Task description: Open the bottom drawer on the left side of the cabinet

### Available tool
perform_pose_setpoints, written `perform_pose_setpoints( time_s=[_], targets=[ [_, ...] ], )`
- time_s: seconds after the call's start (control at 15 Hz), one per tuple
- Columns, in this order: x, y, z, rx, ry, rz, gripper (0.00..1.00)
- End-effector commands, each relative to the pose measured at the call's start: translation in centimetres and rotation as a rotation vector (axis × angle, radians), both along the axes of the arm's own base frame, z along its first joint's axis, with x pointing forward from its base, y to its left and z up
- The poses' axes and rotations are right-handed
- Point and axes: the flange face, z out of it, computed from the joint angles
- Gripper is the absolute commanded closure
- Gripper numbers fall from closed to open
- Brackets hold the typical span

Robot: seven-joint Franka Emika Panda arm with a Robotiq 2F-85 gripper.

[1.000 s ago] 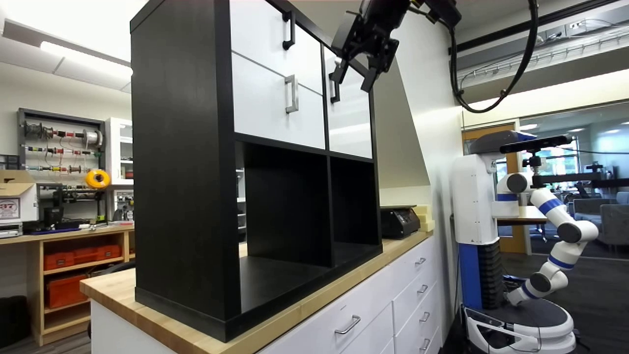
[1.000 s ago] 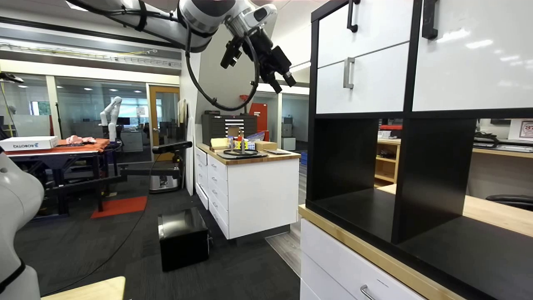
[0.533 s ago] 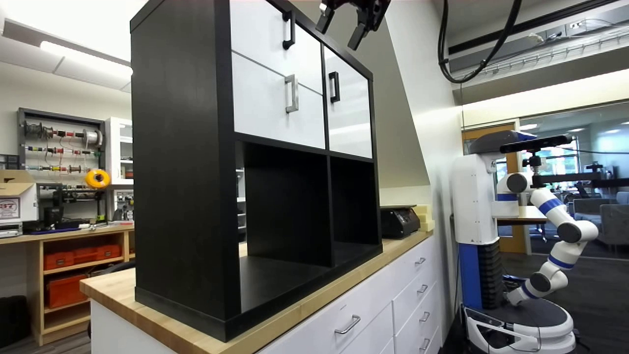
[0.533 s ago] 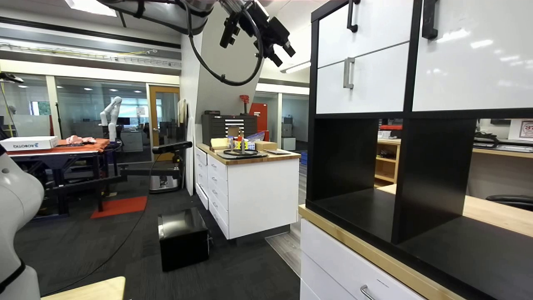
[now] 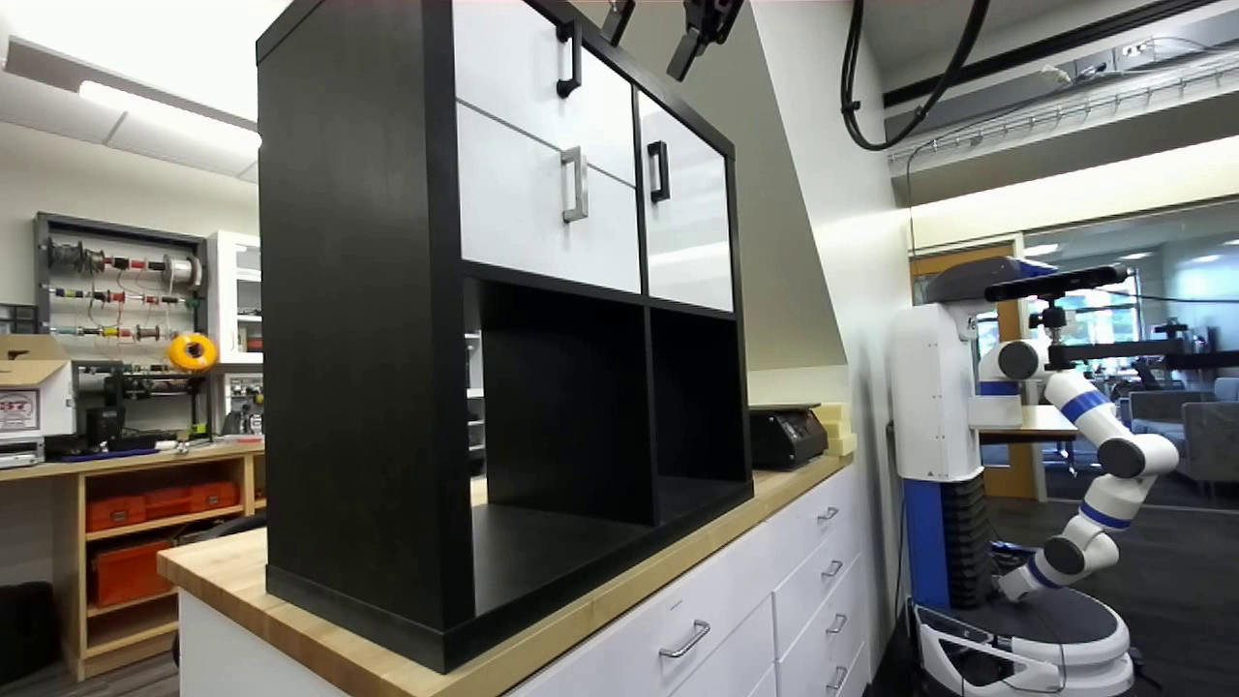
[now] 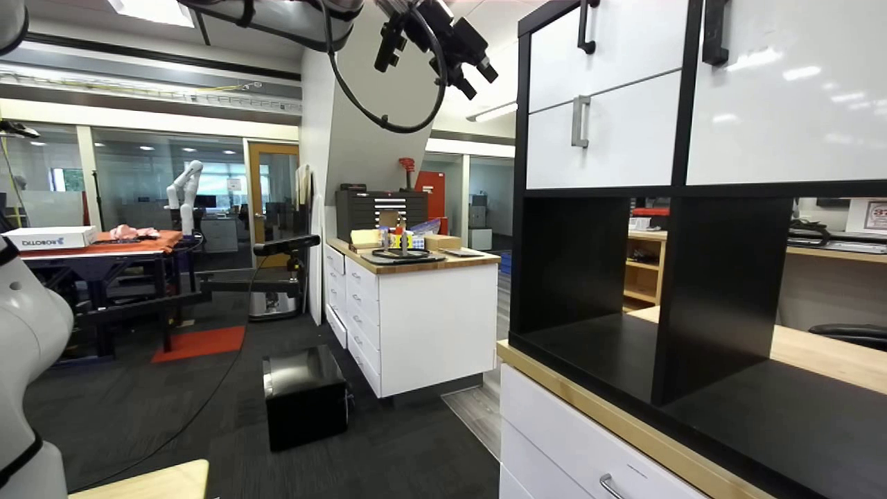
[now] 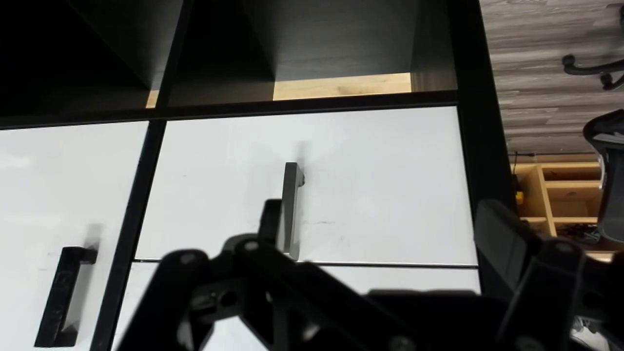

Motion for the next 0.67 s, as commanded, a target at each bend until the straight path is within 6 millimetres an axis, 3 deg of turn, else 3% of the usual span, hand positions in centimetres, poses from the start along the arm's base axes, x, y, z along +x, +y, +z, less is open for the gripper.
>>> perform_pose_setpoints(
  time_s=[0.0,0.6],
  targets=[
    [0.44,0.31,0.82,0.000,0.004,-0.037,0.00],
    [0.62,0.21,0.60,-0.002,0.029,-0.019,0.00]
  ],
)
